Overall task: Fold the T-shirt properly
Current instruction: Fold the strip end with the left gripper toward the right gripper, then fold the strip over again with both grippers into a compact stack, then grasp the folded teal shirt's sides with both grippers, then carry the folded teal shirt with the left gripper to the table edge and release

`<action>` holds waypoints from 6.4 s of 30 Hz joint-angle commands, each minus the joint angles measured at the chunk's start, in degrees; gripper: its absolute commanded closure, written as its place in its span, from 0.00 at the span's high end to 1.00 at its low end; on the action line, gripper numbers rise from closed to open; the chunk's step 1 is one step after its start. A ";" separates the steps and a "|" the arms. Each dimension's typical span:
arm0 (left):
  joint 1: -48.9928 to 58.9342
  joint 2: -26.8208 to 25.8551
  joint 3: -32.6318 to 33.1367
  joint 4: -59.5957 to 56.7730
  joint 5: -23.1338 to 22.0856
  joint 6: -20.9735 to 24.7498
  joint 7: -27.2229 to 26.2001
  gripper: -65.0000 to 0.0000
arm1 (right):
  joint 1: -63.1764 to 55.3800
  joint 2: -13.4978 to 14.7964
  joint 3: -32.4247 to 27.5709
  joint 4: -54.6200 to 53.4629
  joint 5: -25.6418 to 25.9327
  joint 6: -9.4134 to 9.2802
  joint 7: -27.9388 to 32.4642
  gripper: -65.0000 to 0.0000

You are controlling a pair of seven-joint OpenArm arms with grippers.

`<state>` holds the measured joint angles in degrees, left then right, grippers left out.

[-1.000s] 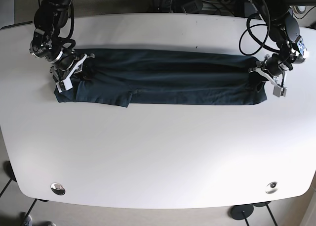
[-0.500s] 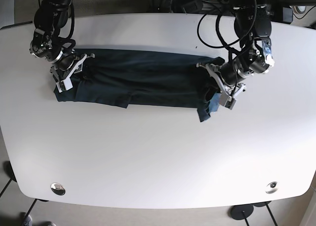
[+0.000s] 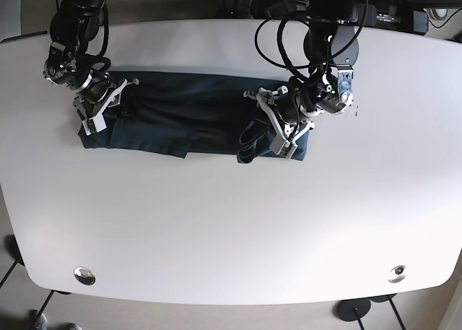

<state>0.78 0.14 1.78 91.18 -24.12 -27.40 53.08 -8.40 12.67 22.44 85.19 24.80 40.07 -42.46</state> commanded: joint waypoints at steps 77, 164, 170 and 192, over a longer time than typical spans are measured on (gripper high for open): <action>1.91 -7.04 -8.24 -0.58 19.15 -4.47 -10.49 0.07 | 6.25 -5.41 20.60 -7.34 19.91 -0.07 -23.61 0.30; 13.07 1.31 -11.67 20.08 19.33 -12.60 -10.49 0.07 | 14.78 -9.72 -28.19 18.94 -15.43 -11.99 -3.04 0.20; 16.15 2.19 -3.58 19.37 19.24 -12.60 -10.49 0.07 | 25.85 -6.47 -25.12 -1.89 -15.87 -8.12 3.12 0.05; -26.93 -2.74 -9.21 -34.34 19.59 -12.60 -18.31 0.07 | 11.17 -1.55 -28.46 -3.30 -15.43 -5.57 17.36 0.04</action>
<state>-24.93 -2.42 -7.44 55.64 -3.86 -39.92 35.46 1.63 11.25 -6.11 80.68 8.73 34.35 -26.65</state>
